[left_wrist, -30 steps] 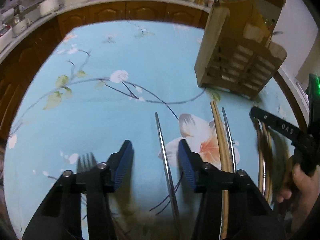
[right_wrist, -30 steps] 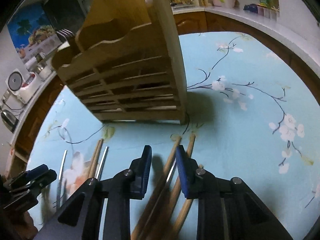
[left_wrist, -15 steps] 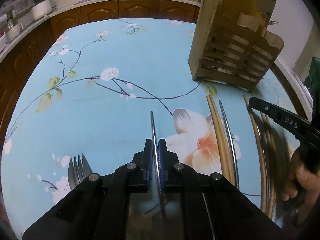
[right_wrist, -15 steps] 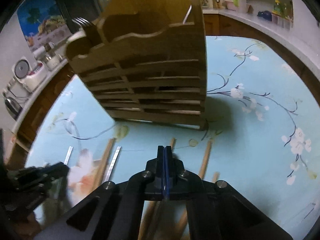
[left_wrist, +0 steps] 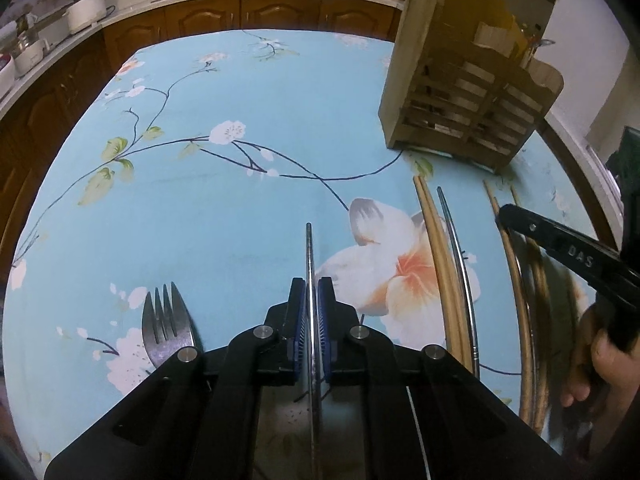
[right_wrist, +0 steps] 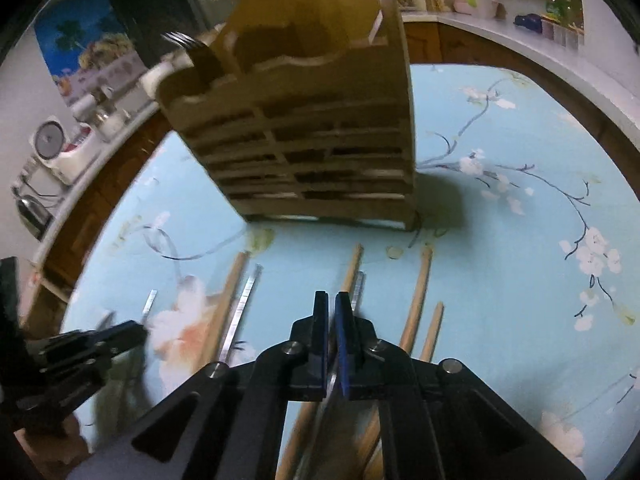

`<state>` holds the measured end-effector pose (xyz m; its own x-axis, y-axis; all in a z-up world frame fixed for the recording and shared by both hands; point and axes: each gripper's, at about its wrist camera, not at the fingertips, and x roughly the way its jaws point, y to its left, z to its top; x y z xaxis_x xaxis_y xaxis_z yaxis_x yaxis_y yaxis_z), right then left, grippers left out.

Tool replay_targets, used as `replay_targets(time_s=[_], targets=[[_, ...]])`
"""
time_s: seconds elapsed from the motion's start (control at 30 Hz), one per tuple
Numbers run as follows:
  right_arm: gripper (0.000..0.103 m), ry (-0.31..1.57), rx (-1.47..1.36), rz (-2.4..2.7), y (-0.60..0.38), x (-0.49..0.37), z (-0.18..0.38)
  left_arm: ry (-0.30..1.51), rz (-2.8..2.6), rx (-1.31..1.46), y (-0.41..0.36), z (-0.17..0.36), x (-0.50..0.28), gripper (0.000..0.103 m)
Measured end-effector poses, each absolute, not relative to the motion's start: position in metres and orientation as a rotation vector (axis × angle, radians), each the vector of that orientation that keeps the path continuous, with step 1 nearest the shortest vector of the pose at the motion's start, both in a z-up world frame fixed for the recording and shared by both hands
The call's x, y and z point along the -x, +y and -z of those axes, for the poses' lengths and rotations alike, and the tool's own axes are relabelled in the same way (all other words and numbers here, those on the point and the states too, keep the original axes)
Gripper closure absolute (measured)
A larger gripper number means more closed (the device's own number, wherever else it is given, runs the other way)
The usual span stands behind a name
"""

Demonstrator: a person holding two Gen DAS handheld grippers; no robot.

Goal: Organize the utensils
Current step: 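Grasp a steel knife with the left tool while the right tool grasps a wooden chopstick, then lift the knife with the left tool while the right tool lifts the chopstick over the holder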

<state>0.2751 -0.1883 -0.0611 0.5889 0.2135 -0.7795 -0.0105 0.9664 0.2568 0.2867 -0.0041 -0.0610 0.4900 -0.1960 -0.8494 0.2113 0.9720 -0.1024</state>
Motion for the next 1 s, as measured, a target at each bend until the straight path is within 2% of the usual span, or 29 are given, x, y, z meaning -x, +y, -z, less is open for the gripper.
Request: replay_targets(time_s=[0.03,0.07,0.3,0.33,0.4,0.57,1.0], targets=[[0.096,0.932,-0.234,-0.134,-0.188,-0.277,0.064,1.03,0.248,-0.023,-0.005,0.061,-0.287,0.094],[0.09,0.937,-0.225,-0.124,-0.187,-0.28,0.066,1.03,0.248,-0.031,-0.006,0.061,-0.288,0.093],[0.091,0.955,-0.165,-0.116,-0.181,-0.301,0.065,1.022,0.257,-0.103,-0.019,0.063,-0.297,0.089],[0.093,0.952,-0.149,-0.116,-0.182,-0.303,0.066,1.017,0.259,-0.11,-0.02,0.063,-0.297,0.09],[0.093,0.946,-0.13,-0.112,-0.181,-0.305,0.066,1.009,0.263,-0.117,-0.021,0.063,-0.297,0.099],[0.096,0.934,-0.187,-0.148,-0.183,-0.293,0.064,0.992,0.301,-0.047,-0.01,0.057,-0.29,0.099],[0.098,0.734,-0.314,-0.259,-0.2,-0.222,-0.012,0.834,0.399,0.135,0.011,-0.019,-0.249,0.099]])
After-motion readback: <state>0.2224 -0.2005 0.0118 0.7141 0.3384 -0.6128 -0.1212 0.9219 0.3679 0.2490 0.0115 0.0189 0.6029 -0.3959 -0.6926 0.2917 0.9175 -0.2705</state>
